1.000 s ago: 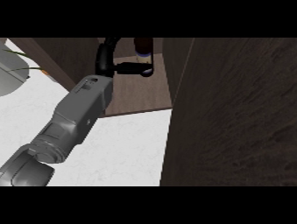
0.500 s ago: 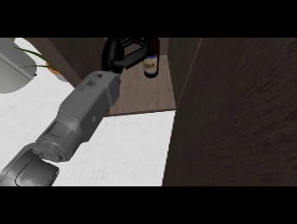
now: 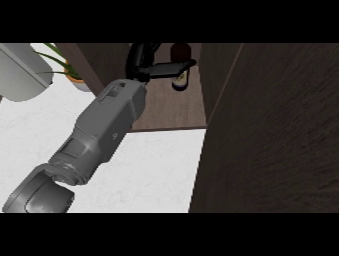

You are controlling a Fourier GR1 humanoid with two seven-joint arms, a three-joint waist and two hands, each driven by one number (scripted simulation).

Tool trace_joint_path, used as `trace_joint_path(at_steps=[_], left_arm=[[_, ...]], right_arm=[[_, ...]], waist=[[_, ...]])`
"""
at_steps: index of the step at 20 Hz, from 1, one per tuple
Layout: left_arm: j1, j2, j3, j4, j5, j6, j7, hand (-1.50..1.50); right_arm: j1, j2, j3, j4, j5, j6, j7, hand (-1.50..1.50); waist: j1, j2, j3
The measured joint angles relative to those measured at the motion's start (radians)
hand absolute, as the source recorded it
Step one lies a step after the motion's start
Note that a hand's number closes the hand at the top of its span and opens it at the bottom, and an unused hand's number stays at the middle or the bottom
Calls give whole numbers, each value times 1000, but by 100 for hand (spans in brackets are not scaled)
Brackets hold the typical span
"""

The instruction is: Pick up the wine, place it into the cabinet and close the cabinet

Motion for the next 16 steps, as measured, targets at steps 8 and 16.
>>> trace_joint_path(at_steps=[8, 16], left_arm=[[66, -12, -33, -91, 22, -36, 22, -150], [205, -15, -128, -276, 100, -79, 67, -150]], right_arm=[[44, -16, -10, -6, 0, -10, -9, -150], [34, -20, -10, -5, 3, -24, 17, -150]], waist=[[19, -12, 0], [34, -20, 0]])
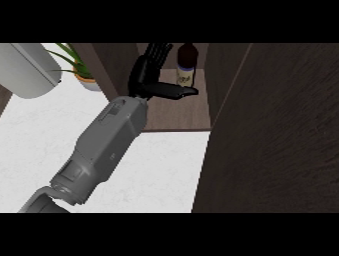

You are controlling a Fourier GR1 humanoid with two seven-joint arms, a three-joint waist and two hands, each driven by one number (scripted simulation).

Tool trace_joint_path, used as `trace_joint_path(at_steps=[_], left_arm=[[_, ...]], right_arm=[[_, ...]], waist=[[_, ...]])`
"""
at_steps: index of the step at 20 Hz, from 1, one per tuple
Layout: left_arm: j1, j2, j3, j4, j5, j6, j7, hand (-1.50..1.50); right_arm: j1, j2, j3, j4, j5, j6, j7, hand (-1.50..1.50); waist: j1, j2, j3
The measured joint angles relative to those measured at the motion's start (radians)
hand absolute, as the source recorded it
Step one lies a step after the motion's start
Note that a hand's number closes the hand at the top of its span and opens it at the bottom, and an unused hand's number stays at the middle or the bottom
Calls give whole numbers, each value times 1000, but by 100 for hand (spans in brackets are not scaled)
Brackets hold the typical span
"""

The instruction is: Pick up the wine, place it into the cabinet and close the cabinet

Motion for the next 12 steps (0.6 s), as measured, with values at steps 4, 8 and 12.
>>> trace_joint_path(at_steps=[4, 8, 12], left_arm=[[106, 0, -61, -124, 27, 5, 21, -150], [235, 1, -123, -261, 32, 24, 38, -150], [362, 6, -169, -406, 20, 46, 66, -150]], right_arm=[[17, -1, 16, 1, 3, -13, -13, -150], [9, -6, -1, 1, 4, -22, -8, -150], [9, -9, 5, 0, 6, -35, -4, -150]], waist=[[10, -5, 0], [26, -5, 0], [32, -4, 0]])
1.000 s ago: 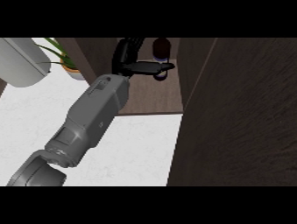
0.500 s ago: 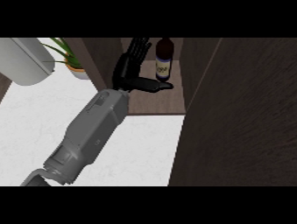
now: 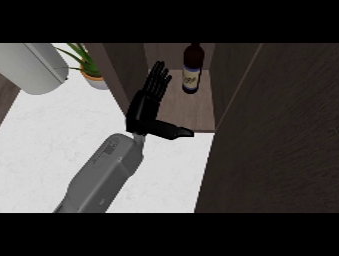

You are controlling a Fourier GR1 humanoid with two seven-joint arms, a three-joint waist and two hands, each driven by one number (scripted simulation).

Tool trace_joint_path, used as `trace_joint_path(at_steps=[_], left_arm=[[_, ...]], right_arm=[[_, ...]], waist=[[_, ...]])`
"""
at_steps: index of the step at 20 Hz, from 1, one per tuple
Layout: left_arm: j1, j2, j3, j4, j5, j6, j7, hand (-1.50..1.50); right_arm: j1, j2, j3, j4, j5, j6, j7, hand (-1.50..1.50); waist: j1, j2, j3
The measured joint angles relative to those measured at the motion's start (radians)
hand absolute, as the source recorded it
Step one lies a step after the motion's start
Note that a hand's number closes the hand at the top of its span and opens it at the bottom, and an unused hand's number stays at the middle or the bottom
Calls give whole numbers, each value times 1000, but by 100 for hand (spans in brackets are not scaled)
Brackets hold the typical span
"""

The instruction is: Pick up the wine, place it into the cabinet and close the cabinet

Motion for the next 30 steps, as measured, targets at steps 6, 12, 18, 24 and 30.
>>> trace_joint_path(at_steps=[6, 12, 18, 24, 30], left_arm=[[208, 49, -57, -238, -10, 19, 39, -150], [401, 101, -91, -443, -1, 6, 56, -150], [533, 178, -67, -578, 24, -36, 58, -150], [608, 257, -10, -625, 39, -97, 21, -150], [664, 342, 68, -670, 64, -148, 8, -150]], right_arm=[[2, -20, -20, -2, 0, 2, -5, -150], [-19, -46, -30, -2, 3, 10, 22, -150], [-15, -97, -5, -3, 3, 67, 2, -150], [-21, -143, 66, 3, -2, 169, -17, 150], [-38, -189, 149, 2, -5, 268, -42, 150]], waist=[[-1, 3, 0], [-6, 9, 0], [-15, 11, 0], [-12, 12, 0], [-13, 13, -1]])
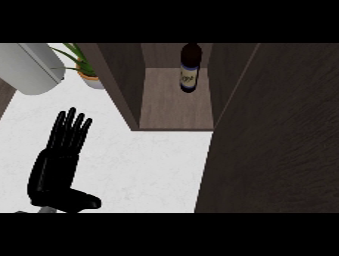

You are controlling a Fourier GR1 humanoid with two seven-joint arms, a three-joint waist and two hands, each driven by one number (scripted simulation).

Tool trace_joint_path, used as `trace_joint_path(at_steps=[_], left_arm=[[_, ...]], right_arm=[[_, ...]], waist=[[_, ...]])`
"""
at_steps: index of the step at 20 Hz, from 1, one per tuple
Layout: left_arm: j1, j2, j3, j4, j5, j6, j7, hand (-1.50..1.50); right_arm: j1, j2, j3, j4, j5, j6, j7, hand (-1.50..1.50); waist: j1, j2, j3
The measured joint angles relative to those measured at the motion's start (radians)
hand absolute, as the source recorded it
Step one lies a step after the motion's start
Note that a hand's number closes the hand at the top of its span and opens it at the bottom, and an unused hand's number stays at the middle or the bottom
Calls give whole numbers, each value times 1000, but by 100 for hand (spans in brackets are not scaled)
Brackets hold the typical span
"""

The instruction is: Pick up the wine, place it into the cabinet and close the cabinet

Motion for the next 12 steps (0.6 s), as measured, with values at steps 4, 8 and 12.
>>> trace_joint_path(at_steps=[4, 8, 12], left_arm=[[14, 52, 66, -4, 37, -40, 11, -150], [49, 101, 117, -4, 69, -100, 10, -150], [47, 139, 165, 9, 100, -138, 28, -150]], right_arm=[[-16, -8, 16, 0, -1, 21, 13, 150], [-43, -7, 26, 0, 0, 32, 40, 150], [-75, -2, 32, 1, 0, 47, 68, 150]], waist=[[-2, 1, -1], [3, 3, -1], [5, 4, -2]])
